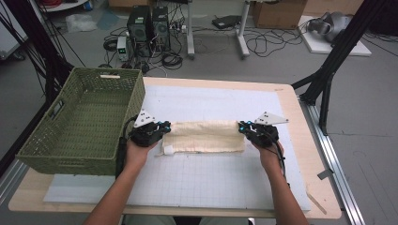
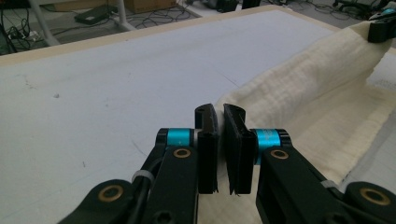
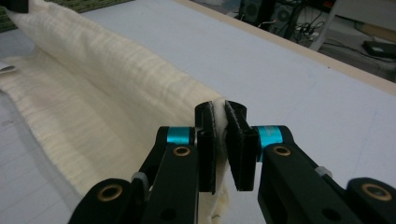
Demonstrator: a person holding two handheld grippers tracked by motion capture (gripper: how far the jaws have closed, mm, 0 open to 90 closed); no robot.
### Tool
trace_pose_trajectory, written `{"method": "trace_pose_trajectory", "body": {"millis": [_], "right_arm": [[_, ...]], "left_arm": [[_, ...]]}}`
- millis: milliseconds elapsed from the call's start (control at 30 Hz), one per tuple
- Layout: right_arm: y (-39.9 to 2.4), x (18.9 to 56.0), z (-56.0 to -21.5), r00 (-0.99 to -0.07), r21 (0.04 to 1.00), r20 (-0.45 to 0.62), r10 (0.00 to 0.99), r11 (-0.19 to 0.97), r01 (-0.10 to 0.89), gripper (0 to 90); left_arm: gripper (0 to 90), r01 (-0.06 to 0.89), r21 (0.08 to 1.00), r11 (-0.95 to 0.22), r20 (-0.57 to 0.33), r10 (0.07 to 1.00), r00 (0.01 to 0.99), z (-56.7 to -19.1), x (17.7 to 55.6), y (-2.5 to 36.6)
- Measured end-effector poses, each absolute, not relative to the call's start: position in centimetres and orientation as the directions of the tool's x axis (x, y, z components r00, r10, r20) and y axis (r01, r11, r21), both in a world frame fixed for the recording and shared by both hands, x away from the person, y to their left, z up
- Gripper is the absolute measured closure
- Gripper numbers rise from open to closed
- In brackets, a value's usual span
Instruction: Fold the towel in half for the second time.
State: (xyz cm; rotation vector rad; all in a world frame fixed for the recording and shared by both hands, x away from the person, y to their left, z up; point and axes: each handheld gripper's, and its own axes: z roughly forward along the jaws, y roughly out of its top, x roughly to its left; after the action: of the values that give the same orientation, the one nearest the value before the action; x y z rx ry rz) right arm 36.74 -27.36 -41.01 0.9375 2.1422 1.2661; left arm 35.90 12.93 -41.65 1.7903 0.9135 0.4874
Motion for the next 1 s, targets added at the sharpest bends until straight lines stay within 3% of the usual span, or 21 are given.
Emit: {"method": "trace_pose_trajectory", "body": {"millis": [300, 800, 1000], "right_arm": [[-27.5, 35.6, -41.9, -0.712, 0.869, -0.062, 0.699, 0.389, 0.306, 83.4], [-27.9, 34.0, -43.4, -0.749, 0.835, -0.065, 0.659, 0.447, 0.321, 83.4], [-27.9, 33.7, -43.5, -0.757, 0.831, -0.068, 0.650, 0.456, 0.317, 83.4]], "left_arm": [[82.7, 0.434, 0.867, -0.245, -0.101, 0.765, 0.636, -42.7, 34.9, 13.0], [81.3, 0.451, 0.853, -0.262, -0.097, 0.770, 0.630, -43.8, 33.5, 13.4], [67.1, 0.457, 0.871, -0.181, -0.162, 0.772, 0.615, -43.1, 33.1, 13.4]]}}
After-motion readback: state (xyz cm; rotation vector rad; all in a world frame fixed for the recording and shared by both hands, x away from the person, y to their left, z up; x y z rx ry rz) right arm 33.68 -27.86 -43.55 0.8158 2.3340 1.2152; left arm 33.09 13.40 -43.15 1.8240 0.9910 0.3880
